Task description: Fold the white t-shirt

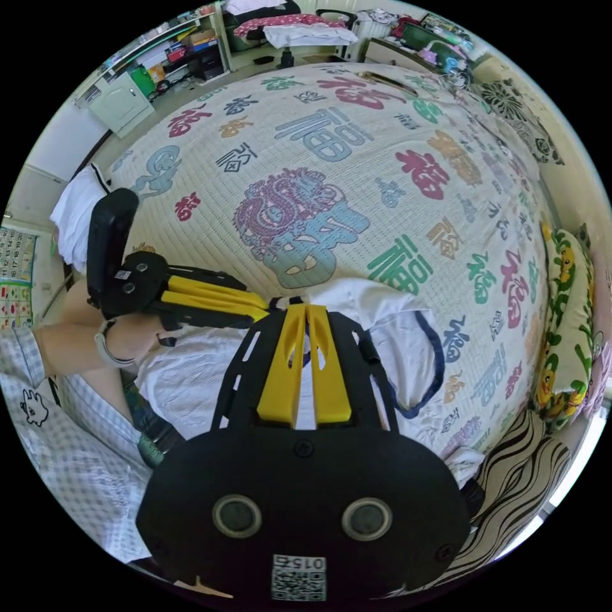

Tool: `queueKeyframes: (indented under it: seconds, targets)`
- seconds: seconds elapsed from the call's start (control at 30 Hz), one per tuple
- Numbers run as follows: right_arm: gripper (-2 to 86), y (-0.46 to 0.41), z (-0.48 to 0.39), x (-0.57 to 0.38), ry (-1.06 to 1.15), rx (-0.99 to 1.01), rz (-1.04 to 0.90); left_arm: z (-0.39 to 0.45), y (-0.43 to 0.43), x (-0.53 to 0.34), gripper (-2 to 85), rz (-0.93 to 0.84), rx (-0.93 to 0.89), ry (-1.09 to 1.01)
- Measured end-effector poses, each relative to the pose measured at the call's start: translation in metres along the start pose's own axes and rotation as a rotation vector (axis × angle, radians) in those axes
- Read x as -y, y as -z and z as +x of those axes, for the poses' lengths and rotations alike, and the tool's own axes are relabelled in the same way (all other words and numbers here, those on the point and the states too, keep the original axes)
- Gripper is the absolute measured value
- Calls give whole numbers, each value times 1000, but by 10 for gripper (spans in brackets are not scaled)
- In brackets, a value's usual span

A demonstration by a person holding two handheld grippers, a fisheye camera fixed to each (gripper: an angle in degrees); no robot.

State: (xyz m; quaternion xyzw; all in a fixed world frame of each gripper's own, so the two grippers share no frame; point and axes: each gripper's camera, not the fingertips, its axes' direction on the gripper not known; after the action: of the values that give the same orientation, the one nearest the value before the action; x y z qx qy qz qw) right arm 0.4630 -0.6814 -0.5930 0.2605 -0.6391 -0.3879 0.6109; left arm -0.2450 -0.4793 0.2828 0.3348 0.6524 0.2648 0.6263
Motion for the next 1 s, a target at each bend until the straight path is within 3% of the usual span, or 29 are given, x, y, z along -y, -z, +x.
queueKeyframes:
  seconds: [0.3,0.5,0.63,0.8,0.87,1.0]
  targets:
    - [69,-35,-27,36,41,66,-15,-6,55,-11,-6,51,-32,27]
    - [74,-73,-48,66,126,-47,-54,-16,83,-24,-6,10,-84,87]
    - [79,-101,-39,90,68,59,-111,-17,96,-24,-5,-14,-85,66]
    - [67,-127,-29,110,10,203,-163,-21,111,-23,-5,-36,-77,48]
    - [22,-133,-29,116,-1,250,-157,-27,122,-24,-5,-33,-88,61]
    - [4,-127,-39,126,12,248,-104,-36,144,-24,-5,-1,-80,79]
